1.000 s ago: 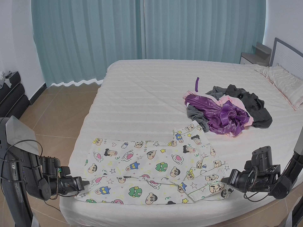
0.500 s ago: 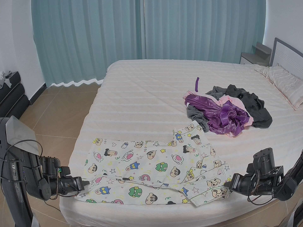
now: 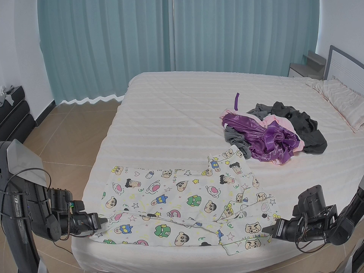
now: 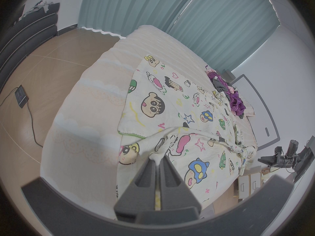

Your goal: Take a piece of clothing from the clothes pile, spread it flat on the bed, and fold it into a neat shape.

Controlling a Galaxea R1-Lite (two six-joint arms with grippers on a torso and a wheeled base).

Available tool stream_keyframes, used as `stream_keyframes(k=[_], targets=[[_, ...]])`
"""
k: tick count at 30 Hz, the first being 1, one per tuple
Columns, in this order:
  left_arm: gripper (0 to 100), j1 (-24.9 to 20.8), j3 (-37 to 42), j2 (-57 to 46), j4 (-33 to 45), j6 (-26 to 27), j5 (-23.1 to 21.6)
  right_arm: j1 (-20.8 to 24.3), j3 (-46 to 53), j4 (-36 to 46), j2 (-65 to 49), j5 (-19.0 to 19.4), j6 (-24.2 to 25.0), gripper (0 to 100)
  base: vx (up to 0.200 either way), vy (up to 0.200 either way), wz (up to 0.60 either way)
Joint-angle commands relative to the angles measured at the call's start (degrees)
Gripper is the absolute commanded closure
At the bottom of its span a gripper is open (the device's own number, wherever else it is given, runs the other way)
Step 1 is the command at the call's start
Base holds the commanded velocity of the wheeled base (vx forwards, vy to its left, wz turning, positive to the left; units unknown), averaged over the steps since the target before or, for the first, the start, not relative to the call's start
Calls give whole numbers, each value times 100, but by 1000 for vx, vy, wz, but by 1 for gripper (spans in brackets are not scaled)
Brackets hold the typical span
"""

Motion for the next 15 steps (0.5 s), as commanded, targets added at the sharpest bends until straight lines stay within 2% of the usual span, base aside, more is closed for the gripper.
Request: stream_keyframes(k=[1,6,7,9,12,13,14,15], targets=[[100,2,0,9,-1,-1,-1,6,128,-34,38,6,-101,0,0,0,0],[100,2,0,9,-1,-1,-1,-292,40,-86,-32,-3,-259,0,0,0,0],[100,2,-8,9,-1,-1,-1,-477,-154,-86,38,68,-479,0,0,0,0],[100,2,0,9,-1,-1,-1,-582,-303,-78,170,129,-611,0,0,0,0],[100,2,0,9,-1,-1,-1,-846,-646,-104,785,358,-1305,0,0,0,0],[100,2,0,9,-1,-1,-1,-846,-646,-104,785,358,-1305,0,0,0,0],[100,2,0,9,-1,-1,-1,-1048,-751,-192,1093,586,-1824,0,0,0,0],[100,2,0,9,-1,-1,-1,-1119,-769,-280,1172,736,-2009,0,0,0,0]])
